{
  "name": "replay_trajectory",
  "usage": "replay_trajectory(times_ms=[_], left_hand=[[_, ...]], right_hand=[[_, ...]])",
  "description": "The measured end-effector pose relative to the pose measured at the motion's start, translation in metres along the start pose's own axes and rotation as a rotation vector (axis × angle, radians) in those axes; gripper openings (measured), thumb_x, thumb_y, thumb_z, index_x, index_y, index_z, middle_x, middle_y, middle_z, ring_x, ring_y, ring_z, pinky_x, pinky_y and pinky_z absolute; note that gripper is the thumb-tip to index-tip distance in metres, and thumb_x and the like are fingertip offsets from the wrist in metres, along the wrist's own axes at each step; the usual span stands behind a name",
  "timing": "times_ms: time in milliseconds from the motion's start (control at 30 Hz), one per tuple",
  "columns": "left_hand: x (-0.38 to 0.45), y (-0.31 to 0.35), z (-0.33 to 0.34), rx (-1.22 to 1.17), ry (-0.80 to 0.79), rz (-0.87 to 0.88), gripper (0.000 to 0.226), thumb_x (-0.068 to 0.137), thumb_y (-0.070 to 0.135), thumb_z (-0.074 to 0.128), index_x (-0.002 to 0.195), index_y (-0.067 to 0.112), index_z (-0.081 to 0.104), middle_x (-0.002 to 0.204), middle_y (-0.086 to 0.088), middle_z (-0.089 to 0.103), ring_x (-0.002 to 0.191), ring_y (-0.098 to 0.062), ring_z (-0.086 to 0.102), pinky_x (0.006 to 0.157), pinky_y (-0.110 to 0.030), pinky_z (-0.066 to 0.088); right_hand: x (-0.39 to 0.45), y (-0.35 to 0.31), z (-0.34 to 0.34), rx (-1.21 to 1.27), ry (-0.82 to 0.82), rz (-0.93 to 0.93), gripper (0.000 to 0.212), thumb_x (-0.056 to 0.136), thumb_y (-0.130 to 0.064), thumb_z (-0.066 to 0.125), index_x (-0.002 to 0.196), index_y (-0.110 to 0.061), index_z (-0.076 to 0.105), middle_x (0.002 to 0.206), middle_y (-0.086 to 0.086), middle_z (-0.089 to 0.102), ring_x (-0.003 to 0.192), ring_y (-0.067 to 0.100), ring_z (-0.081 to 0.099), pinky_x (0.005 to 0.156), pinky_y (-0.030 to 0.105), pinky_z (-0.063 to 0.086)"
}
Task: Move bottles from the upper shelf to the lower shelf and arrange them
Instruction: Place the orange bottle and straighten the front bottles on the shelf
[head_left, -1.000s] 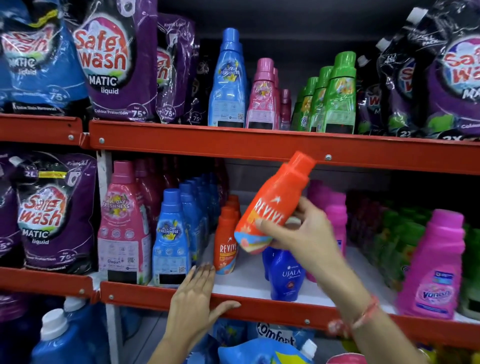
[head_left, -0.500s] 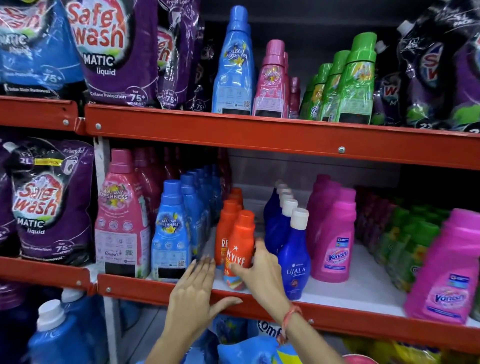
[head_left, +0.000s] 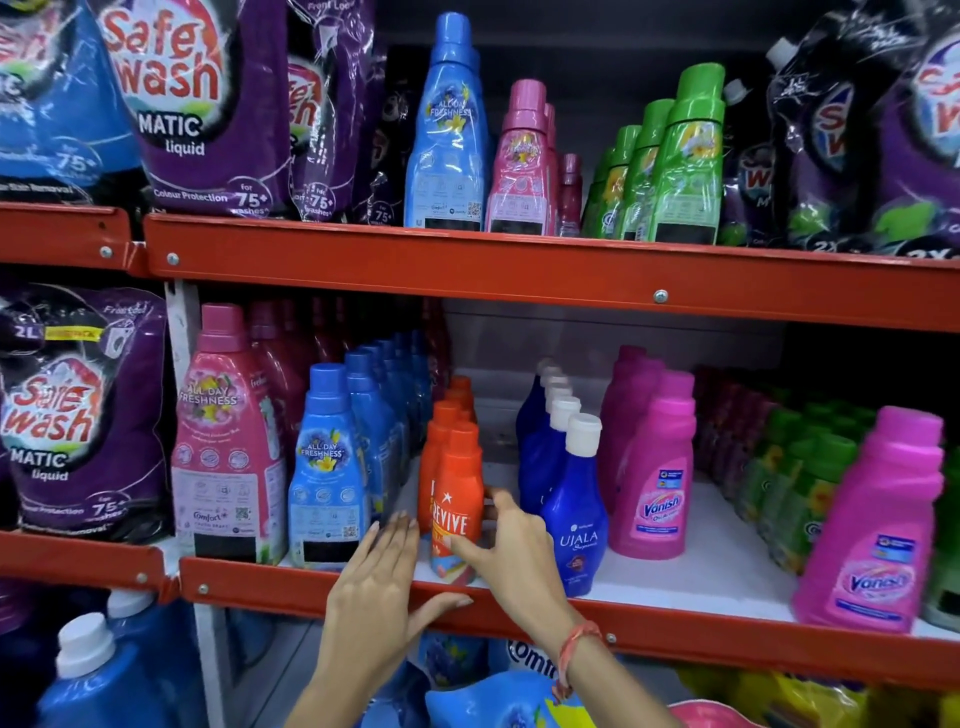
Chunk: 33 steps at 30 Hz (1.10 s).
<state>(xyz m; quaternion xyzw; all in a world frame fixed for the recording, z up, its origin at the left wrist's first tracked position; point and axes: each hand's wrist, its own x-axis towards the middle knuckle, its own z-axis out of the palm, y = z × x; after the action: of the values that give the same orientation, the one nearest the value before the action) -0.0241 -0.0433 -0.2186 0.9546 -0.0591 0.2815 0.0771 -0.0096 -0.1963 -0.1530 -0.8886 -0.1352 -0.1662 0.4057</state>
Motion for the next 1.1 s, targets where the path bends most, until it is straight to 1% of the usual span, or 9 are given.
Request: replay_trajectory(times_ms=[100,233,333,433,533,633,733,933,1100], left_hand=[[-0.001,0.002,-0.002,-0.025,-0.007,-0.013,0.095,0.080,0.078,0.030,0.116,-0.004,0.065,0.121,-0.016,0.067,0.112,-0.024,0.065,0.114,-0.025,0.012],[-0.001,0.004,-0.004,-0.030,-0.014,-0.010,0.096,0.078,0.079,0.030,0.115,-0.002,0.066,0.120,-0.015,0.068,0.111,-0.025,0.065,0.114,-0.023,0.011],[-0.001,0.004,-0.003,-0.021,0.014,0.002,0.098,0.077,0.081,0.027,0.112,-0.001,0.069,0.116,-0.015,0.070,0.109,-0.026,0.067,0.108,-0.028,0.028],[-0.001,0.005,-0.005,0.008,0.029,-0.001,0.100,0.077,0.082,0.021,0.105,0.000,0.072,0.109,-0.014,0.073,0.102,-0.027,0.069,0.093,-0.037,0.050],[-0.002,0.004,-0.004,0.019,0.033,-0.001,0.103,0.076,0.083,0.019,0.101,-0.002,0.073,0.105,-0.016,0.074,0.098,-0.029,0.071,0.087,-0.041,0.053],[-0.002,0.002,-0.001,0.012,0.040,-0.001,0.106,0.076,0.083,0.018,0.100,-0.004,0.073,0.104,-0.019,0.074,0.097,-0.032,0.071,0.089,-0.043,0.052],[-0.001,0.002,0.000,0.017,0.044,-0.008,0.106,0.074,0.085,0.019,0.100,-0.002,0.073,0.103,-0.019,0.074,0.097,-0.034,0.070,0.087,-0.044,0.053],[-0.001,0.001,0.002,0.000,0.063,-0.028,0.103,0.074,0.085,0.021,0.098,0.000,0.074,0.104,-0.018,0.074,0.096,-0.036,0.070,0.087,-0.044,0.053],[-0.001,0.000,0.002,-0.010,0.046,-0.021,0.103,0.075,0.085,0.021,0.100,-0.001,0.073,0.104,-0.019,0.074,0.095,-0.033,0.070,0.089,-0.043,0.051]], right_hand=[[-0.015,0.007,-0.013,0.070,0.067,-0.032,0.048,0.079,-0.035,0.074,0.122,-0.020,0.057,0.105,-0.006,0.072,0.093,0.008,0.069,0.086,0.029,0.055],[-0.040,0.030,-0.041,0.162,0.309,-0.063,0.019,0.082,-0.022,0.072,0.098,-0.028,0.065,0.084,-0.013,0.072,0.079,-0.002,0.068,0.069,0.010,0.052],[-0.054,0.055,-0.067,0.180,0.527,-0.023,0.019,0.081,-0.014,0.073,0.092,-0.027,0.066,0.082,-0.012,0.073,0.079,0.000,0.068,0.070,0.017,0.054],[-0.062,0.086,-0.094,0.017,0.740,0.042,0.031,0.080,-0.016,0.074,0.109,-0.018,0.063,0.104,0.000,0.068,0.097,0.015,0.060,0.085,0.029,0.046],[-0.066,0.114,-0.118,-0.092,0.888,0.139,0.057,0.077,-0.014,0.075,0.128,-0.007,0.050,0.129,0.015,0.049,0.117,0.027,0.043,0.095,0.038,0.039],[-0.065,0.134,-0.136,-0.151,0.927,0.272,0.080,0.075,-0.013,0.078,0.141,0.001,0.035,0.146,0.025,0.028,0.131,0.037,0.029,0.105,0.042,0.031],[-0.062,0.148,-0.146,-0.211,0.931,0.348,0.091,0.075,-0.015,0.077,0.145,0.006,0.022,0.148,0.030,0.022,0.133,0.044,0.025,0.108,0.050,0.030],[-0.055,0.163,-0.163,-0.198,0.902,0.466,0.102,0.076,-0.029,0.078,0.147,0.008,0.014,0.143,0.033,0.033,0.130,0.047,0.031,0.107,0.054,0.030],[-0.054,0.162,-0.174,-0.176,0.910,0.507,0.092,0.073,-0.028,0.081,0.139,0.008,0.028,0.132,0.033,0.044,0.123,0.048,0.041,0.102,0.055,0.037]])
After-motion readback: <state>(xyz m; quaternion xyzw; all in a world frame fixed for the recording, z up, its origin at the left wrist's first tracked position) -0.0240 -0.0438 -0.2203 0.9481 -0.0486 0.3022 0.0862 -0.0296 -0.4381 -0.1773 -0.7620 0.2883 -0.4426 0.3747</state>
